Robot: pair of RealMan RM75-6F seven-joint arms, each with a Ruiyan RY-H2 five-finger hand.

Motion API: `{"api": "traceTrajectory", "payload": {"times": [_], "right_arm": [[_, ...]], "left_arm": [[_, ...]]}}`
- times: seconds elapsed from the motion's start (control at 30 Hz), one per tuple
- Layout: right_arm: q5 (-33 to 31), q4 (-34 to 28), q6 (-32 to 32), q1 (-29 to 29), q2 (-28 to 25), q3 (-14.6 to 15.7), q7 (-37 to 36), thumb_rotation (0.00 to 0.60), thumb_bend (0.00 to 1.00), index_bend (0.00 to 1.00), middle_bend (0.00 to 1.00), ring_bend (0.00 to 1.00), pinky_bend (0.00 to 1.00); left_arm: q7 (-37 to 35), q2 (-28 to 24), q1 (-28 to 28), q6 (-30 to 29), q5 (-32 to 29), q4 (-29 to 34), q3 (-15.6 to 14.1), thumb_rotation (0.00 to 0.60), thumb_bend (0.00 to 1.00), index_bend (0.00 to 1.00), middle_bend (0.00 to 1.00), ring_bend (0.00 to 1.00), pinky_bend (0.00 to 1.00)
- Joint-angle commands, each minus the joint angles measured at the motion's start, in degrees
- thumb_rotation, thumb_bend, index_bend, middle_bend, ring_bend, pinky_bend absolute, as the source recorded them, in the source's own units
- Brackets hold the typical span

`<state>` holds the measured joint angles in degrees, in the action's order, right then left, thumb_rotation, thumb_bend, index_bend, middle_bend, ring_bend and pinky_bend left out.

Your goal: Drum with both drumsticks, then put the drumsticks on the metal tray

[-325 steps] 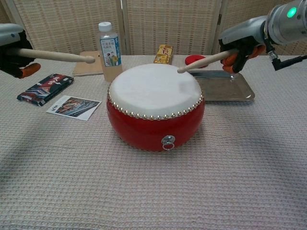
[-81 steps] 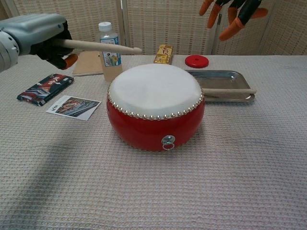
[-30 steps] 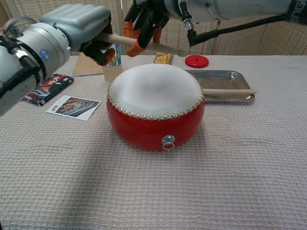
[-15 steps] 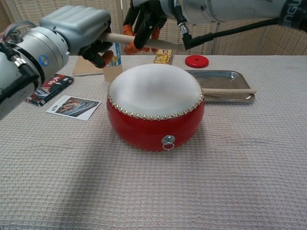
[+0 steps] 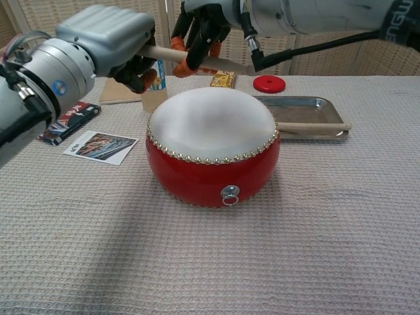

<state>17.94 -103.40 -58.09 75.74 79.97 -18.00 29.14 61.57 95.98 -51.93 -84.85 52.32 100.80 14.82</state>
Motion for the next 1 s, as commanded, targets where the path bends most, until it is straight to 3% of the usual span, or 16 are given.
{"api": "traceTrajectory", "payload": {"times": [0.03, 0.23, 0.5, 0.67, 1.0], "right_arm": [[0.2, 0.1, -0.2, -0.1, 0.1, -0.1, 0.1, 0.600, 0.44, 0.83, 0.78, 0.60, 0.52], [0.4, 0.1, -0.8, -0.3, 0.3, -0.3, 0.5, 0.600, 0.44, 0.86, 0.80, 0.61, 0.52], [-0.4, 0.0, -1.4, -0.1, 0.5, -0.4, 2.2, 0.600, 0.44, 0.88, 0.81, 0.62, 0.53], [-1.1, 0.2, -1.8, 0.0, 0.6, -0.1, 3.6, 0.600, 0.45, 0.88, 0.81, 0.62, 0.53], [-1.1, 0.4, -2.3, -0.5, 0.6, 0.8, 5.2, 0.600, 0.45, 0.91, 0.82, 0.64, 0.55]], "left_arm": [[0.0, -0.1, 0.2, 0.2, 0.1, 0.2, 0.0, 0.600, 0.51, 0.77, 0.94, 0.87, 1.00], [0.6, -0.5, 0.3, 0.8, -0.1, 0.8, -0.1, 0.600, 0.48, 0.49, 0.75, 0.69, 0.96], [0.1, -1.1, 0.6, 1.6, -0.5, 1.5, 0.5, 0.600, 0.37, 0.16, 0.34, 0.31, 0.55], [-0.6, -1.4, 0.7, 1.6, 0.2, 1.6, 0.7, 0.600, 0.35, 0.07, 0.21, 0.18, 0.42], [-0.5, -2.4, 0.8, 2.2, 0.0, 2.0, 1.0, 0.600, 0.35, 0.02, 0.15, 0.12, 0.36]]}}
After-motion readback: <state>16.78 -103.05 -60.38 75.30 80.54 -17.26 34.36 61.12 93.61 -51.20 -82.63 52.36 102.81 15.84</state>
